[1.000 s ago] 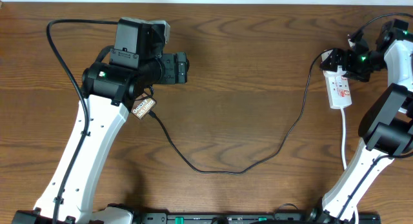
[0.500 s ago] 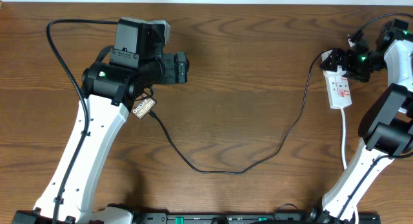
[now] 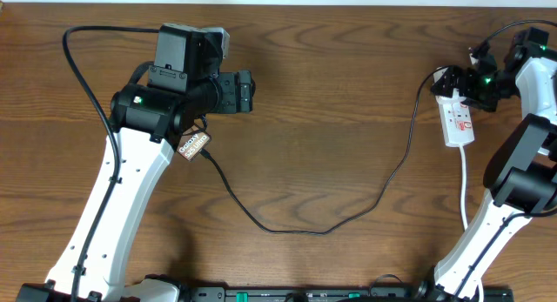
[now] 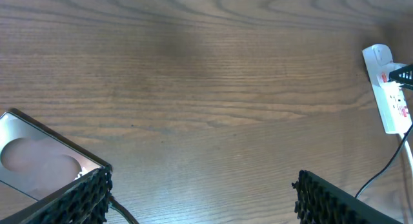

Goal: Plug charger to phone and switch on socket

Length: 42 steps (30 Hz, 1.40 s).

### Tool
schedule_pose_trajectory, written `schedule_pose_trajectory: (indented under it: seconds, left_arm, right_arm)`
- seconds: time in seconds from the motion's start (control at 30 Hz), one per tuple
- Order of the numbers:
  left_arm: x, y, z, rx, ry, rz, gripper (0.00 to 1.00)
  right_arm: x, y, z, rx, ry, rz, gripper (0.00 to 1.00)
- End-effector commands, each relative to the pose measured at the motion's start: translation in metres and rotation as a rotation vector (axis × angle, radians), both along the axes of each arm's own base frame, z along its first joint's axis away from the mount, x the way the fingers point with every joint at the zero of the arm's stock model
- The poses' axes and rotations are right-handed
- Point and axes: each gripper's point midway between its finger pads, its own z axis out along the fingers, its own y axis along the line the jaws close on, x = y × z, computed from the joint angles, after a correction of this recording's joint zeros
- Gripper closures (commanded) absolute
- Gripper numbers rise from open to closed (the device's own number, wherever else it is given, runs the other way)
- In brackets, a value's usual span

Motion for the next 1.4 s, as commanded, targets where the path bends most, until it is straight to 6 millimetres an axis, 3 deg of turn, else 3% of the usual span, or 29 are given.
schedule_pose_trajectory:
  seconds: [0.0, 0.17, 0.27, 0.4, 0.57, 0.77, 0.97, 1.37]
  left_arm:
    - [0.001, 0.002, 0.009, 0.014, -0.031, -0.003, 0.11]
    - [0.001, 0.002, 0.009, 0.014, -0.031, -0.003, 0.11]
    - [0.001, 0.002, 0.009, 0.014, -0.03, -0.003, 0.11]
    - [0.001, 0.002, 0.009, 0.014, -0.03, -0.003, 0.11]
    - [0.001, 0.002, 0.009, 0.014, -0.031, -0.003, 0.11]
    - [0.001, 0.002, 0.009, 0.014, -0.031, -0.003, 0.11]
    - [0.001, 0.002, 0.009, 0.014, -0.03, -0.003, 0.11]
    - [0.001, 0.002, 0.009, 0.014, -0.031, -0.003, 0.11]
  right_arm:
    - [-0.011, 0.045, -0.018, 0.126, 0.108, 0.003, 0.01]
    - [-0.016, -0.002, 0.014, -0.013, 0.118, -0.092, 0.01]
    - [-0.02, -0.033, 0.047, -0.103, 0.104, -0.192, 0.01]
    - [-0.03, -0.064, 0.109, -0.221, 0.045, -0.354, 0.01]
    - [-0.05, -0.059, 0.194, -0.271, -0.11, -0.424, 0.01]
    - [-0.073, -0.049, 0.26, -0.307, -0.263, -0.439, 0.01]
    - [-0.086, -0.043, 0.287, -0.323, -0.329, -0.446, 0.01]
    - [-0.086, -0.042, 0.287, -0.323, -0.329, -0.446, 0.01]
